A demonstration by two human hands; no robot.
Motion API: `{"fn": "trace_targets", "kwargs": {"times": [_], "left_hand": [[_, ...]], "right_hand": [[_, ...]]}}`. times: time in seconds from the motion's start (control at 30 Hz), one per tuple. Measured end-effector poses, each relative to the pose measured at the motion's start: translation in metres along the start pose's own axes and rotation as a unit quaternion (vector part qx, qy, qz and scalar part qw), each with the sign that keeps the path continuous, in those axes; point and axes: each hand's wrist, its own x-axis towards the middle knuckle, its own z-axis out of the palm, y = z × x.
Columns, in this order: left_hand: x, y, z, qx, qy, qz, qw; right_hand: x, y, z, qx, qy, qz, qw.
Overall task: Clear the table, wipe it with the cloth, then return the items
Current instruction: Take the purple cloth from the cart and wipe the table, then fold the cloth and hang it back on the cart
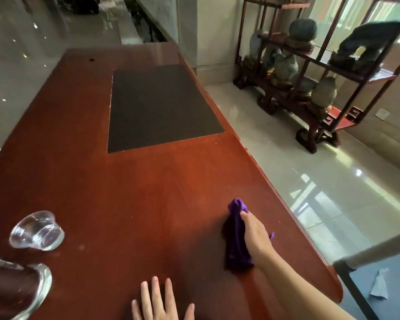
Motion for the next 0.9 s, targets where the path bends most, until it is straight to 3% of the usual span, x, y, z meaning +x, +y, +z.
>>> {"fn": "trace_targets", "kwargs": {"times": [0.07,0.13,0.27,0.43,0.57,0.7,0.77,0.9], "left_hand": [[0.011,0.010,-0.022,-0.056,-0.052,0.023,0.997],[0.028,0.026,-0.050,-0.155,-0.092,0.079,0.980],[0.066,0.063,-0.104,-0.421,-0.161,0.090,0.888],[0.093,0.100,-0.154,-0.471,-0.161,0.175,0.850],[0.091,0.119,-0.166,-0.521,-0.140,0.171,0.825],[0.089,0.135,-0.185,-0.551,-0.183,0.156,0.799],[0.095,0.146,-0.199,-0.549,-0.217,0.182,0.786],[0.109,0.174,-0.239,-0.534,-0.202,0.265,0.777]], "right_hand": [[-0.005,-0.016,-0.006,0.174,0.010,0.094,0.980],[-0.011,-0.024,-0.014,0.299,0.019,0.127,0.946],[-0.030,-0.034,-0.027,0.396,-0.010,0.150,0.906],[-0.062,-0.042,-0.041,0.476,-0.066,0.127,0.868],[-0.087,-0.046,-0.061,0.528,-0.114,0.102,0.835],[-0.104,-0.039,-0.089,0.522,-0.151,0.067,0.837],[-0.111,-0.029,-0.104,0.481,-0.167,0.033,0.860],[-0.125,-0.007,-0.143,0.410,-0.175,0.011,0.895]]}}
